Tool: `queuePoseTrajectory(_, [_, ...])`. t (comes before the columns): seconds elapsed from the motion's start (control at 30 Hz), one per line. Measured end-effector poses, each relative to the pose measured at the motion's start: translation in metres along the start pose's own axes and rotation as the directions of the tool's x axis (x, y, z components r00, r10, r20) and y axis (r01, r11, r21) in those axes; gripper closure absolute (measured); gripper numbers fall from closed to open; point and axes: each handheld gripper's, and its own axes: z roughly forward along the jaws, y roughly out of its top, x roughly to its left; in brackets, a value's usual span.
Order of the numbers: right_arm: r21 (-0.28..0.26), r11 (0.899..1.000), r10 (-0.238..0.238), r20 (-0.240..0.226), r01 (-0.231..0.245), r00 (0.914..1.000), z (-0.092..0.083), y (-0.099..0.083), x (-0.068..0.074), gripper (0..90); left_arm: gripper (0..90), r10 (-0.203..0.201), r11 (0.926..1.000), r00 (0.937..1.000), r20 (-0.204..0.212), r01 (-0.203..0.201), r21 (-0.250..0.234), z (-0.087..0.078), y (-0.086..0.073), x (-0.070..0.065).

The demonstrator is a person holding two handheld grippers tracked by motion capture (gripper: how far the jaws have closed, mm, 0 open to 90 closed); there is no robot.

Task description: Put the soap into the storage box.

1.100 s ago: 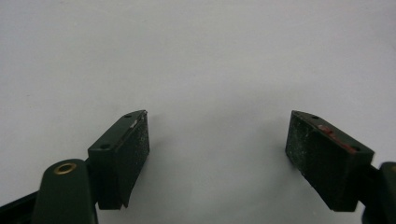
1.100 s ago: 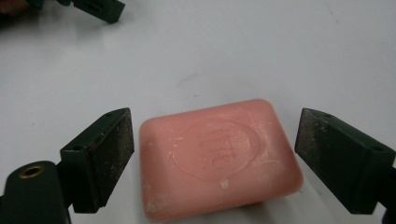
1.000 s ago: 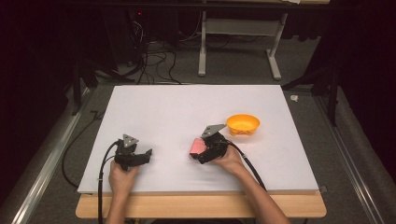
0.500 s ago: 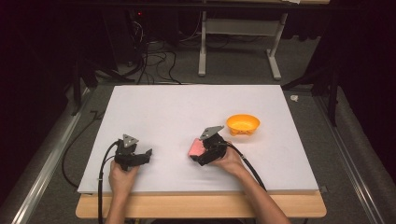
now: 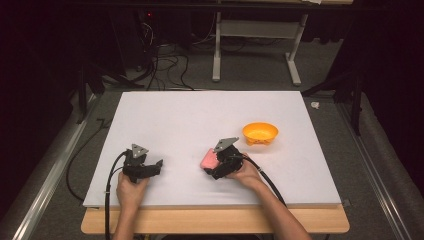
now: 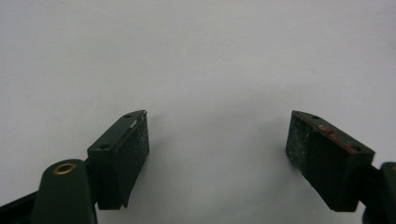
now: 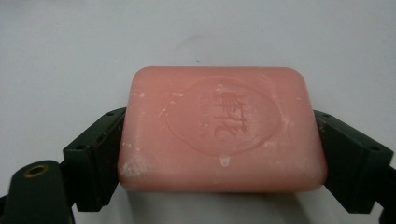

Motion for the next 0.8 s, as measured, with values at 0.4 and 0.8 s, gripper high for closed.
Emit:
queuePoseTrajectory(0.4, [-0.011, 1.000, 0.024, -0.008, -0.024, 0.9997, -0.010, 0.002, 0.003, 13.5, 21.9, -0.001, 1.0000, 1.0000, 0.001, 0.001, 0.000, 0.000, 0.000, 0.000])
queuePoseTrajectory(0.8, [-0.061, 0.995, 0.076, -0.008, -0.076, 0.9971, -0.028, 0.000, 0.003, 13.5, 21.9, -0.003, 1.0000, 1.0000, 0.002, 0.003, 0.000, 0.000, 0.000, 0.000])
